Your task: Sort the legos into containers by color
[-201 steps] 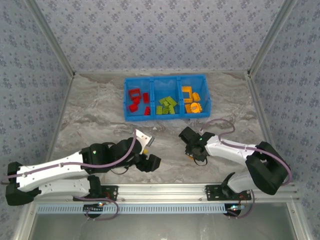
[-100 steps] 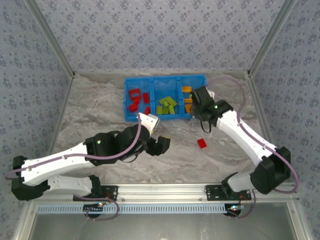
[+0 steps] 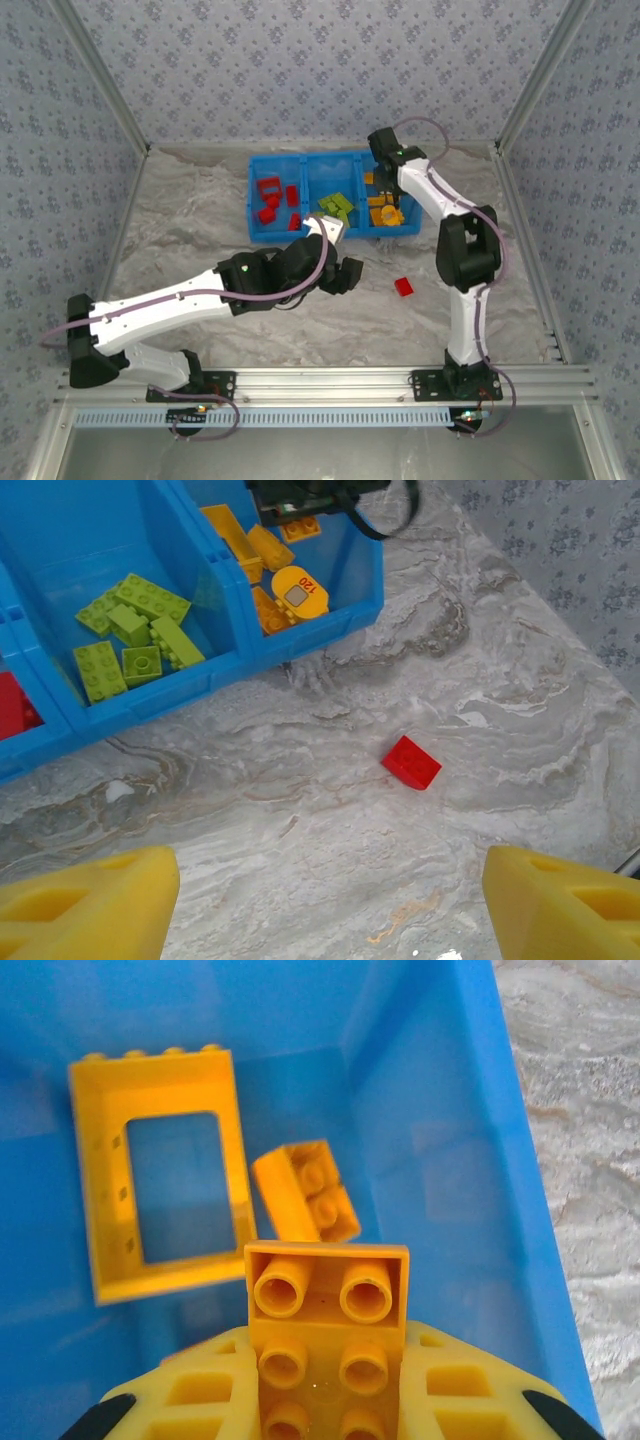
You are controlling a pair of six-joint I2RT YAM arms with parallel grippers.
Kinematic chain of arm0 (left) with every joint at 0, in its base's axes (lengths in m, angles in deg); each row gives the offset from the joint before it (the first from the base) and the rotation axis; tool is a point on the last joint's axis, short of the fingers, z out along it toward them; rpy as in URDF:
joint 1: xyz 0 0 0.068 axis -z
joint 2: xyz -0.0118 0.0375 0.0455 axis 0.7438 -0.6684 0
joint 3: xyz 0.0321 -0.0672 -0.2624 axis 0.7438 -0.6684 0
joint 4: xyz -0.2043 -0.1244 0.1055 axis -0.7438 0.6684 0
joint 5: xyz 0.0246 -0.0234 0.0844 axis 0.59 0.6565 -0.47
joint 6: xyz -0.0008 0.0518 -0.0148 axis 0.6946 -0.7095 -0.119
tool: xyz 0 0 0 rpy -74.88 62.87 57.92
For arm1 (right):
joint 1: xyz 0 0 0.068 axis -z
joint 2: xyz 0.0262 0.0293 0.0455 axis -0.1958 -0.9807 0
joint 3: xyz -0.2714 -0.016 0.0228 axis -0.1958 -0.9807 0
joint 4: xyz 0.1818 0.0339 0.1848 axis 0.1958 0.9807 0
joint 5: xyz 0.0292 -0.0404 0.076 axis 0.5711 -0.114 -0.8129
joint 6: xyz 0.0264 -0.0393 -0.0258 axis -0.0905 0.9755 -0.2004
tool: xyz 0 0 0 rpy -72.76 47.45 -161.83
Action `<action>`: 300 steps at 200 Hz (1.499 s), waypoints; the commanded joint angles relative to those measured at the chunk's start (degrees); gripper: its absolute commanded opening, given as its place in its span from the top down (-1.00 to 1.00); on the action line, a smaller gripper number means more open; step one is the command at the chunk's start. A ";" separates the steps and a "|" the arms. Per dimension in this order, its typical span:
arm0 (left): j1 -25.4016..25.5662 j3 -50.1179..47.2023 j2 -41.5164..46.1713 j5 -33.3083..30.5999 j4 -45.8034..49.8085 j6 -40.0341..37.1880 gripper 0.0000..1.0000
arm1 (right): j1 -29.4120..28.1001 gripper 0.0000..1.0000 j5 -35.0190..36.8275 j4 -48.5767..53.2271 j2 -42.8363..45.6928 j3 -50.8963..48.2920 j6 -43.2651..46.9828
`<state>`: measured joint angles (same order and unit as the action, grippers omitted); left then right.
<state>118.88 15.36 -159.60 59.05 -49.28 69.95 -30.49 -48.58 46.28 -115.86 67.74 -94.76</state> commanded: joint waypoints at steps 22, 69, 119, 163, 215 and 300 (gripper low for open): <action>-0.25 1.64 -0.75 1.52 -2.49 -0.33 -0.60 | 0.40 0.50 7.16 6.06 -9.21 10.77 3.50; -0.44 1.80 -0.85 2.42 -2.14 -0.46 -0.61 | 0.32 0.14 11.55 8.74 -14.43 16.95 3.95; -0.43 0.59 -1.08 4.03 -2.17 -0.16 -0.61 | -2.85 -0.27 11.97 8.56 -8.48 15.97 4.13; -0.76 1.42 -3.90 6.80 -2.05 1.62 -0.61 | -5.19 -0.22 9.75 8.82 5.68 11.61 1.18; -4.00 7.89 -16.49 19.07 -1.75 12.87 -0.61 | -6.54 -0.19 0.97 7.67 34.23 -10.91 -2.09; -5.55 33.28 -44.28 33.32 13.36 30.94 -0.68 | -7.02 -0.30 -23.91 15.51 79.69 -41.05 -5.52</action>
<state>114.16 42.11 -198.74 86.57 -43.29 93.49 -36.70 -63.09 57.43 -42.97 28.94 -96.88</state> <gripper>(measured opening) 0.833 0.649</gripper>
